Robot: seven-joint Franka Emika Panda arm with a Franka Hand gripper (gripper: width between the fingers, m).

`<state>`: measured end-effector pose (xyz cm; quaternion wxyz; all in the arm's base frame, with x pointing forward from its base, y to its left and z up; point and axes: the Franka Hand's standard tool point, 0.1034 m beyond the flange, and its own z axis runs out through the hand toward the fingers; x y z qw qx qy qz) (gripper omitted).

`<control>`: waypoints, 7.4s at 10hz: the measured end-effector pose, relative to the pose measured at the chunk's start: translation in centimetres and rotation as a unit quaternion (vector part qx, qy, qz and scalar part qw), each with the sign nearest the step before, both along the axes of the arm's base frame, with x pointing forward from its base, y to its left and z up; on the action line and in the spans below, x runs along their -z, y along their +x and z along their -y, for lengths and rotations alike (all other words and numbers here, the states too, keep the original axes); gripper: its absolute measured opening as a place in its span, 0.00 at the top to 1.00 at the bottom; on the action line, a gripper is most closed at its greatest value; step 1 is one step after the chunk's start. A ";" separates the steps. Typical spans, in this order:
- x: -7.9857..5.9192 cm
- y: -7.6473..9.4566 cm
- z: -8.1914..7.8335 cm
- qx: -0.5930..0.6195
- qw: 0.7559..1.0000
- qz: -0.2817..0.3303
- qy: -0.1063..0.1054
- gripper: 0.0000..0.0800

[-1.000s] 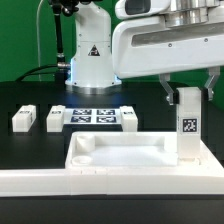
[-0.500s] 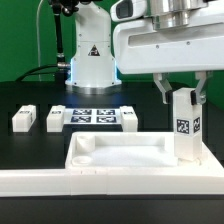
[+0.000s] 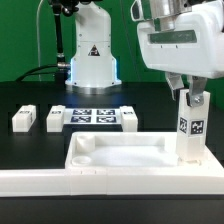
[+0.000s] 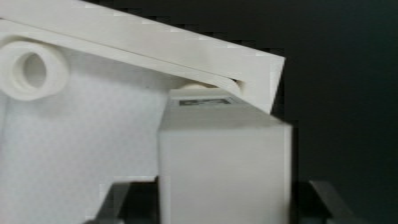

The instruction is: Assemble desk

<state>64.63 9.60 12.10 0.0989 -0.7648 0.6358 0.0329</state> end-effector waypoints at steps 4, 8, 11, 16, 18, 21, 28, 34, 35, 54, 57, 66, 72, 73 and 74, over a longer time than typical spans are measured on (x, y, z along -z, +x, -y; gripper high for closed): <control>-0.1 -1.0 -0.6 -0.137 0.990 -0.019 -0.019 0.36; 0.1 -1.1 -1.6 -0.339 0.940 0.002 -0.035 0.20; 0.1 -0.8 -1.0 -0.516 0.854 0.030 -0.060 0.19; 0.2 0.2 -1.4 -0.615 0.781 0.068 -0.086 0.34; 0.2 0.3 -1.3 -0.571 0.814 0.062 -0.085 0.63; 0.4 0.2 -0.8 -0.461 0.882 0.047 -0.086 0.63; 0.6 -0.3 -0.3 0.021 1.000 0.005 -0.005 0.63; 0.6 -0.9 -1.6 -0.312 0.949 0.029 -0.038 0.20; 0.7 -0.9 -1.5 -0.335 0.941 0.032 -0.039 0.20; 0.3 0.3 0.0 -0.200 0.979 0.016 -0.041 0.64; 0.3 0.1 0.3 -0.069 0.997 0.003 -0.025 0.64; 0.4 -0.6 -1.3 0.241 0.970 0.013 0.021 0.64; 0.9 0.2 -2.0 -0.131 0.990 0.045 -0.012 0.19; 0.9 0.2 -2.0 -0.166 0.985 0.052 -0.016 0.19; 0.9 0.0 -1.8 -0.249 0.967 0.050 -0.028 0.19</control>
Offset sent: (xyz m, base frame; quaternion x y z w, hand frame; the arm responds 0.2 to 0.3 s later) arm -0.0078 -0.0094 0.0035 -0.1472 0.0464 -0.4558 0.8766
